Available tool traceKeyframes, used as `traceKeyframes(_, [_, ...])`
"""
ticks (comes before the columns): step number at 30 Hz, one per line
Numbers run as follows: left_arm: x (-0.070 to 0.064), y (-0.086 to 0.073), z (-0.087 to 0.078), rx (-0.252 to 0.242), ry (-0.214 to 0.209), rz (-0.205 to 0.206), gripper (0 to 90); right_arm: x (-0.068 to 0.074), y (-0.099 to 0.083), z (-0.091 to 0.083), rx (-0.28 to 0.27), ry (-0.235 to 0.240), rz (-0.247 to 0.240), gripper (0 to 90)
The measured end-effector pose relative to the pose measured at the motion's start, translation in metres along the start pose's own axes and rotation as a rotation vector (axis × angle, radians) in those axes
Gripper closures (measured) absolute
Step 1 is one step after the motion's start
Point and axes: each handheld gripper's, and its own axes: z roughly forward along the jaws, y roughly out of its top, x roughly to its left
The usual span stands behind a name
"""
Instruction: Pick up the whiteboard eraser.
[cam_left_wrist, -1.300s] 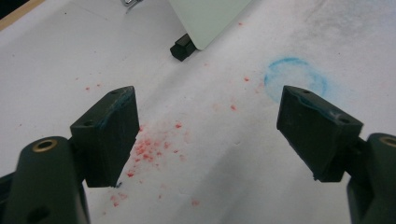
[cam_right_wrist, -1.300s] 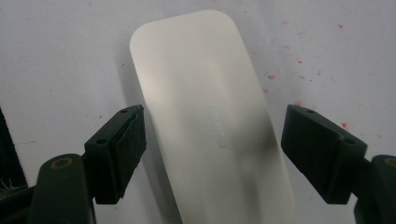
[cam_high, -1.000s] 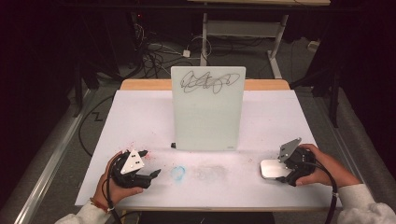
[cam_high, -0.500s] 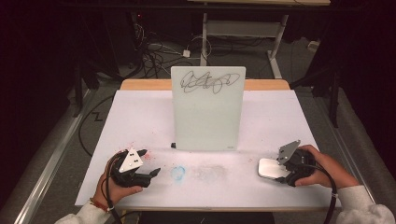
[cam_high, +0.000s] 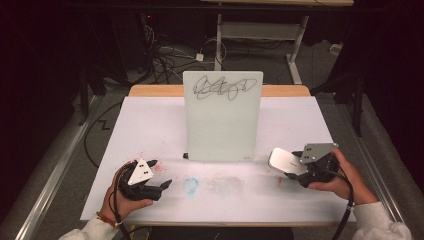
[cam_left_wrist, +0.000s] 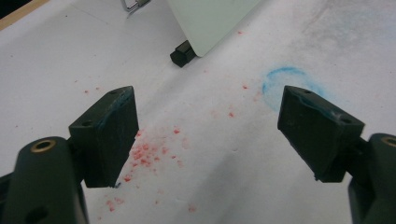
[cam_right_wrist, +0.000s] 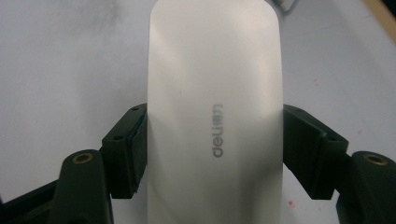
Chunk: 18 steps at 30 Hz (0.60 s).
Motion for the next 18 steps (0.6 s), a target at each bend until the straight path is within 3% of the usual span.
traceKeyframes(11, [0.000,-0.001,-0.002,-0.012,0.016,0.005,19.5,0.001,0.023,0.003,-0.173,-0.182,0.104,31.2])
traceKeyframes(18, [0.001,-0.003,-0.004,-0.021,0.023,0.000,19.5,0.007,0.032,0.005,-0.235,-0.219,0.130,31.2])
